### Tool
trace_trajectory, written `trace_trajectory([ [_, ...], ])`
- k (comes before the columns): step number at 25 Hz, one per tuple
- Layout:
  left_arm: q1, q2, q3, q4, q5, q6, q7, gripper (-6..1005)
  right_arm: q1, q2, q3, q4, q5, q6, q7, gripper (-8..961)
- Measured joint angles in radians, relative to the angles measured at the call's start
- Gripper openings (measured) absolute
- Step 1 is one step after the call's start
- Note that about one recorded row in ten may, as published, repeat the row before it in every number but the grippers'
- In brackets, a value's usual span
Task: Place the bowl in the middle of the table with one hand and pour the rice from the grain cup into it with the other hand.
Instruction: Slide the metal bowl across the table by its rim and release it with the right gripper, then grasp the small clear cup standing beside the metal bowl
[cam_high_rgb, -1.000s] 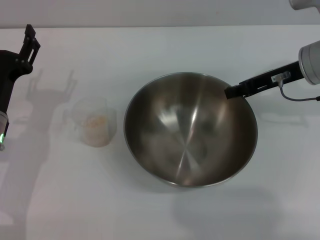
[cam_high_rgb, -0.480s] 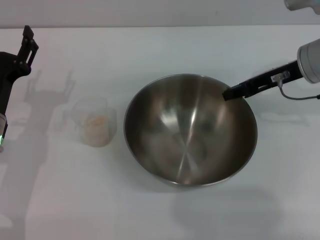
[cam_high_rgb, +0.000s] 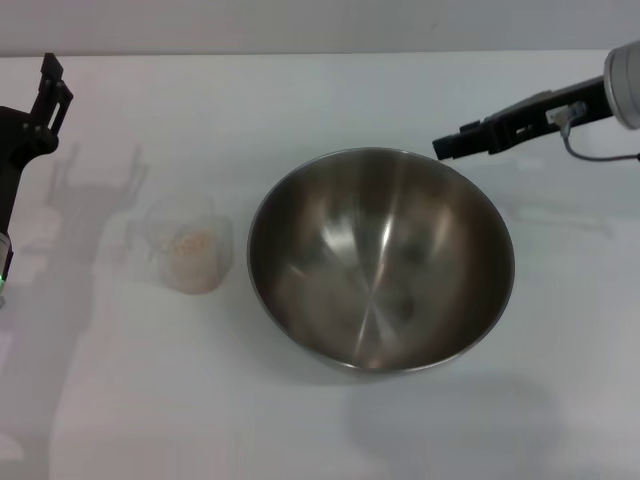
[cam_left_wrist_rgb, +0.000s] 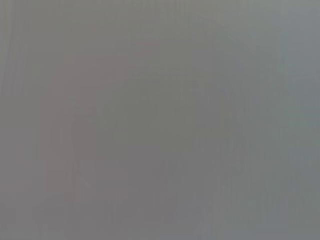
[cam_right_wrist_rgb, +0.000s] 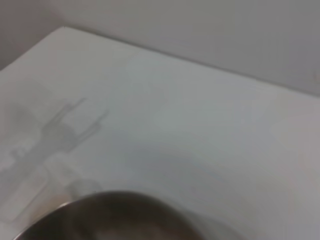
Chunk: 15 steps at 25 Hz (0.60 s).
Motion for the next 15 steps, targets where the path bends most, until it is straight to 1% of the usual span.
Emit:
trace_trajectory([
  [3, 0.003, 0.0, 0.003, 0.0, 0.0, 0.01, 0.0, 730, -0.008, 0.001, 0.0, -0.046, 0.0, 0.012, -0.001, 464],
  [4, 0.005, 0.0, 0.008, 0.0, 0.0, 0.017, 0.0, 729, -0.017, 0.002, -0.007, -0.079, 0.007, 0.034, -0.005, 477],
  [5, 0.005, 0.0, 0.008, 0.0, 0.0, 0.017, 0.0, 729, -0.017, 0.002, -0.007, -0.079, 0.007, 0.034, -0.005, 475],
  [8, 0.009, 0.0, 0.01, -0.001, 0.0, 0.024, 0.0, 728, -0.051, 0.004, -0.046, -0.132, 0.045, 0.093, -0.037, 472],
  [12, 0.011, 0.0, 0.011, -0.002, 0.0, 0.032, -0.001, 726, -0.149, 0.005, -0.153, -0.211, 0.136, 0.262, -0.13, 472],
  [13, 0.011, 0.0, 0.011, -0.002, 0.0, 0.032, -0.001, 726, -0.182, 0.005, -0.191, -0.233, 0.167, 0.32, -0.166, 472],
  [14, 0.011, 0.0, 0.011, -0.002, 0.0, 0.032, -0.001, 726, -0.241, 0.007, -0.249, -0.264, 0.232, 0.433, -0.244, 472],
  [15, 0.011, 0.0, 0.011, -0.002, 0.0, 0.032, -0.001, 725, -0.241, 0.007, -0.249, -0.264, 0.232, 0.433, -0.244, 472],
])
